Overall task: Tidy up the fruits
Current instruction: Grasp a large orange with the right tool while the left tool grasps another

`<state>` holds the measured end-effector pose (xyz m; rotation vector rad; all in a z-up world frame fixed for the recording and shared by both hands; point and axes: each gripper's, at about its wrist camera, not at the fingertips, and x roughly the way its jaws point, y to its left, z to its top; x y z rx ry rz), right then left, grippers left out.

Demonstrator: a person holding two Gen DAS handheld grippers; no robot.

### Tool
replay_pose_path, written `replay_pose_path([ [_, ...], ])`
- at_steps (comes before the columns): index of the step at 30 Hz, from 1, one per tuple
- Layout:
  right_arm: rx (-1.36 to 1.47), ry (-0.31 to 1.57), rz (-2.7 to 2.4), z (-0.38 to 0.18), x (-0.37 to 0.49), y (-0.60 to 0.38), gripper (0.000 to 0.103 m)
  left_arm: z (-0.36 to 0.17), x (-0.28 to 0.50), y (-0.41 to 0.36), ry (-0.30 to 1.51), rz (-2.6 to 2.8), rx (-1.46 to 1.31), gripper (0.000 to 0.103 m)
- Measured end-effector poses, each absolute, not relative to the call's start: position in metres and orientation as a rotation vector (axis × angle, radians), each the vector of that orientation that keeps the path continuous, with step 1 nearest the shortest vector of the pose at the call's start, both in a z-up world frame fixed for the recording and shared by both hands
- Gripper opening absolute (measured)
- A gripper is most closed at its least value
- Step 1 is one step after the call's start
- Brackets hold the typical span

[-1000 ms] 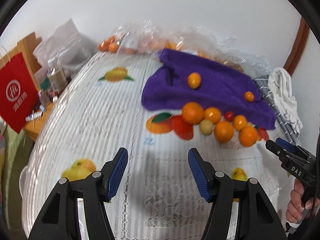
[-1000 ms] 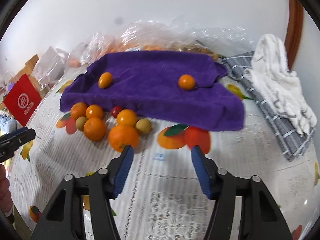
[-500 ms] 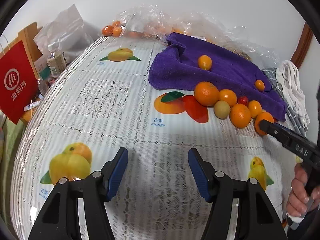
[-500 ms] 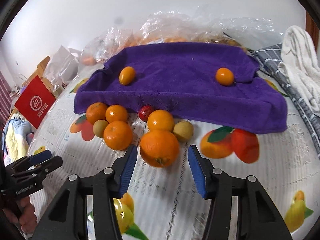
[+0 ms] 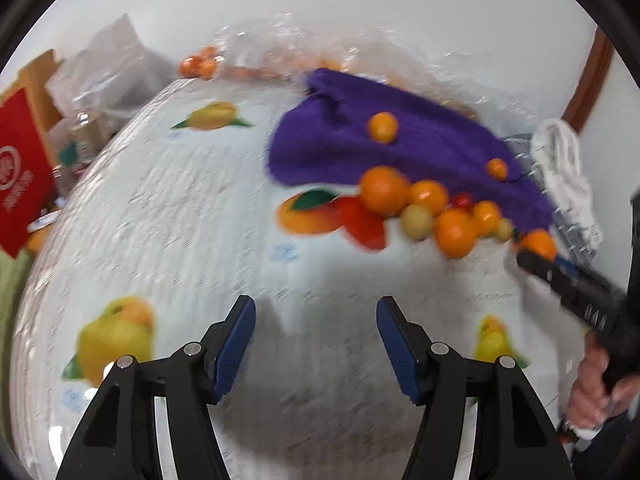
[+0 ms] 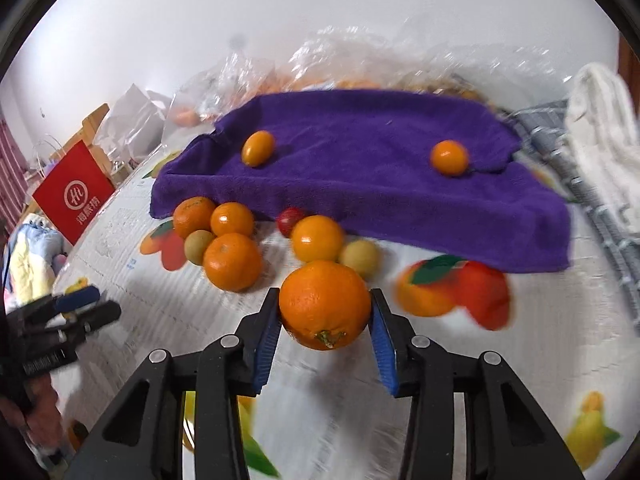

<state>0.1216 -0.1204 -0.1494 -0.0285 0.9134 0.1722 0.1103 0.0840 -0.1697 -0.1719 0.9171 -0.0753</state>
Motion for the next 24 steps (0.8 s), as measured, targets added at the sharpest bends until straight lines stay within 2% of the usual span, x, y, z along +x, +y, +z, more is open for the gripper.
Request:
replay_pose_path([
  [15,0.053,0.893,-0.029,-0.158,0.125,-0.208,0.042,-0.157,0.173,0.047,0.851,-0.119,-0.087,0.061],
  [20,0.05,0.895,-0.019,-0.16,0.128,-0.204,0.042,-0.163,0.188,0.046,0.875,-0.151,-0.131,0.053],
  [24,0.047,0.908,-0.001,-0.162,0.129,-0.202,0.042,-0.169,0.195,0.044,0.885,-0.13,-0.124,0.053],
])
